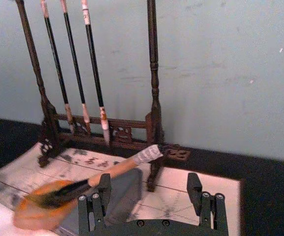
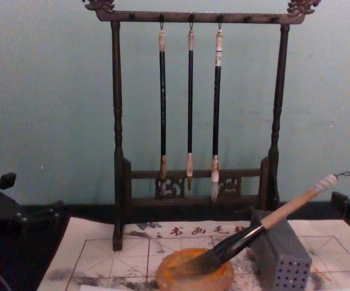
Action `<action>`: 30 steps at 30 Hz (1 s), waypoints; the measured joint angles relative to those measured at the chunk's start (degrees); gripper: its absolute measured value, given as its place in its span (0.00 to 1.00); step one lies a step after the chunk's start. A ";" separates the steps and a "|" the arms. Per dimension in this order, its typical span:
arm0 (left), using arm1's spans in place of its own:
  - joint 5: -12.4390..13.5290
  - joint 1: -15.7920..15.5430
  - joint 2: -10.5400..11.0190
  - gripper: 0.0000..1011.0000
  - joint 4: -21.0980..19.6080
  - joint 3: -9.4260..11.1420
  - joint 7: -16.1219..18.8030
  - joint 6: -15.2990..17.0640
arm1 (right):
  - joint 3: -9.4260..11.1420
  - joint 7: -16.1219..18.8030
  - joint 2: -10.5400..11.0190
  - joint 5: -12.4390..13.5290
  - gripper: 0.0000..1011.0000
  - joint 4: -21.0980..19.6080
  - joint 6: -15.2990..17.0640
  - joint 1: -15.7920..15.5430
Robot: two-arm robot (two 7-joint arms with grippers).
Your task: Pick up the brush from the inkstone, write on the paper, then place the brush back to its original position.
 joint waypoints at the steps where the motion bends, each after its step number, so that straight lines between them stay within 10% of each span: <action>1: 0.00 0.00 0.00 0.99 0.00 0.00 0.00 0.00 | 0.23 0.59 -0.34 0.81 0.99 0.23 0.41 0.12; 30: 0.00 0.00 0.00 0.99 0.00 0.00 0.00 0.00 | 4.63 17.53 -11.38 24.70 0.99 16.74 10.21 8.14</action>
